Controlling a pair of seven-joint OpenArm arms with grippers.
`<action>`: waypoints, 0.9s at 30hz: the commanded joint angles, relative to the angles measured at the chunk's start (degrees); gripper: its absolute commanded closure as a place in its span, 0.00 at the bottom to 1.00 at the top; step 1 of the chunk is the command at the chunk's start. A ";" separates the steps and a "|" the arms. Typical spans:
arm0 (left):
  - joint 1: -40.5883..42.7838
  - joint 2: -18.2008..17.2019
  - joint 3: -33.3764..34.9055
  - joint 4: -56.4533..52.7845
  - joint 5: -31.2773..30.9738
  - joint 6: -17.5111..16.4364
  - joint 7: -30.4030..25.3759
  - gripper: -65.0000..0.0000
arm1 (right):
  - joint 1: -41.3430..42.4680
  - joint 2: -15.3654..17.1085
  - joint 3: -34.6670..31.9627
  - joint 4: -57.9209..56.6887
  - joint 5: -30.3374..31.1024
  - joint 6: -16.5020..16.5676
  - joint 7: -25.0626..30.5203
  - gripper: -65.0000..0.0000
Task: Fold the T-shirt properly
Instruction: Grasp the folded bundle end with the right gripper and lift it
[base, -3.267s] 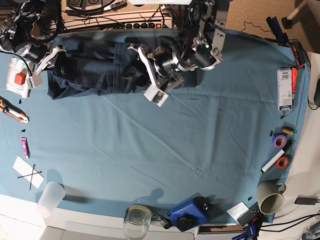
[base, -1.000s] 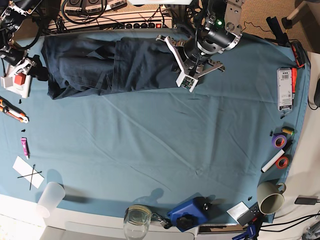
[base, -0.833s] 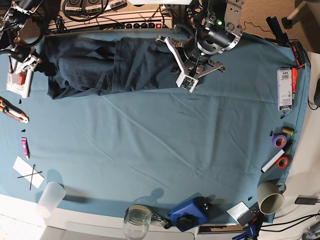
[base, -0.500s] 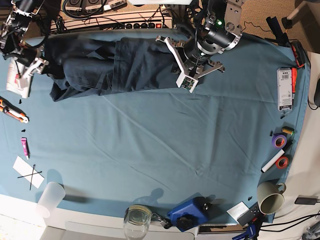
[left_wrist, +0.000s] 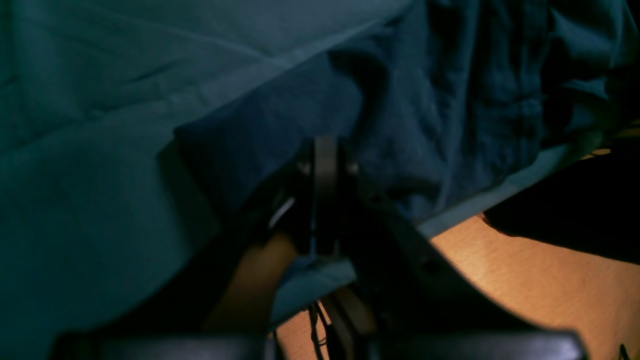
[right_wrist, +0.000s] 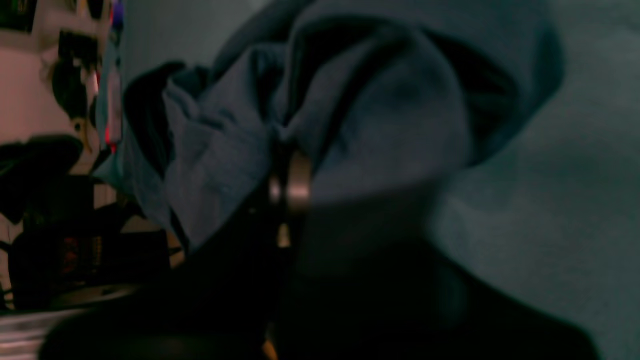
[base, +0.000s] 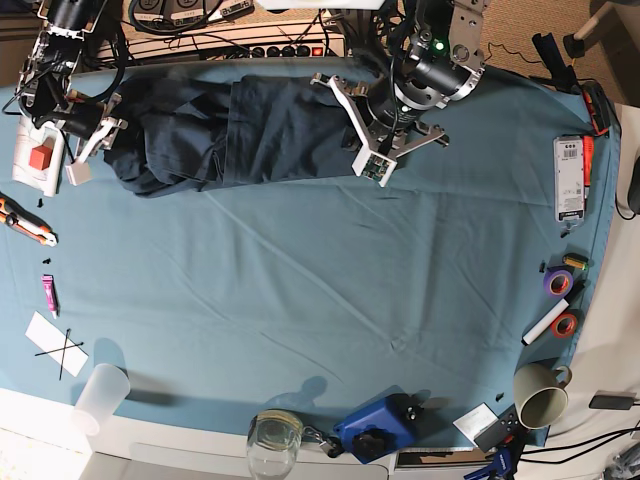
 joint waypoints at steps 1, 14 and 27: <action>-0.11 0.33 0.20 0.96 -0.39 -0.04 -1.18 1.00 | 1.01 0.90 1.53 -0.15 -1.62 -1.08 -0.06 1.00; -0.11 0.33 0.20 1.03 1.77 0.00 0.48 1.00 | 17.18 2.47 8.76 -0.15 -32.30 -1.08 11.28 1.00; 1.20 -2.45 0.20 2.45 19.41 14.21 4.22 1.00 | 17.94 0.52 8.63 14.93 -37.81 -1.08 6.23 1.00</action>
